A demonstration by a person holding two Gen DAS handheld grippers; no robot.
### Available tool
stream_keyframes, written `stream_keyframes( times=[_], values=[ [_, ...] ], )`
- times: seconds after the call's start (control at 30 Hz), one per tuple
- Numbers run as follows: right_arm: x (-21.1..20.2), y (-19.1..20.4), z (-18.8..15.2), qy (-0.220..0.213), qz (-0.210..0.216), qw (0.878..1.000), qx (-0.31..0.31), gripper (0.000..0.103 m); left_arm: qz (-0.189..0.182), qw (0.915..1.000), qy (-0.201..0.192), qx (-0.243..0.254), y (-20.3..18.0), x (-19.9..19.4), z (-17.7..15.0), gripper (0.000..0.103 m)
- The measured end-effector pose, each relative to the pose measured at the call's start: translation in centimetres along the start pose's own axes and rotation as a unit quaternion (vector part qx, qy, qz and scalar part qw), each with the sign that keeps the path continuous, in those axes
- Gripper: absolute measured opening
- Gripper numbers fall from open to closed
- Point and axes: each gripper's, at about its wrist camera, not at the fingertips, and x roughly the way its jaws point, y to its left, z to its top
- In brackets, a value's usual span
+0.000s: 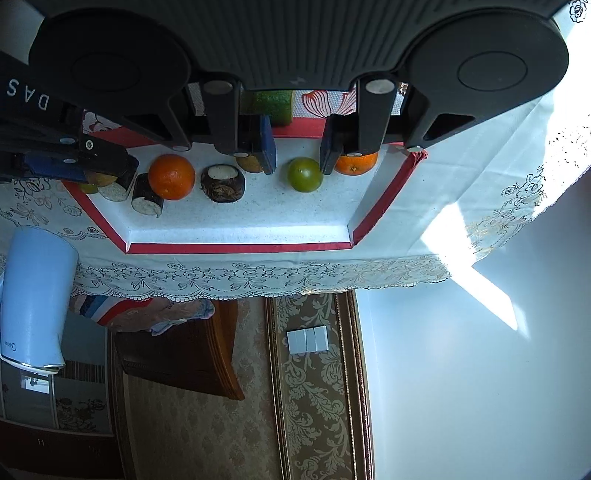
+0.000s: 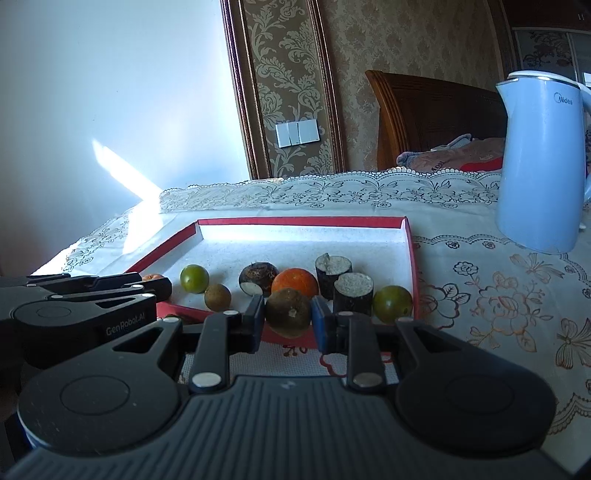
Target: Organize fruits
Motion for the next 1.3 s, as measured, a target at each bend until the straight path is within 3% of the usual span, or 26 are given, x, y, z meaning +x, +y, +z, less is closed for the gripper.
stream_keyframes(
  times=[0.37, 0.97, 1.3],
  values=[
    [1.8, 0.5, 1.7, -0.018, -0.022, 1.0, 0.001, 0.026, 0.032, 0.9993, -0.002, -0.019, 0.6, 1.8, 2.0, 0.026],
    [3.8, 0.6, 2.9, -0.02, -0.031, 0.999, -0.007, 0.026, 0.021, 0.9994, 0.009, -0.027, 0.7, 4.2, 2.6, 0.026],
    [5.8, 0.6, 3.0, 0.002, -0.043, 0.999, -0.012, 0.026, 0.017, 0.9987, 0.033, -0.033, 0.9, 5.9, 2.5, 0.026]
  ],
)
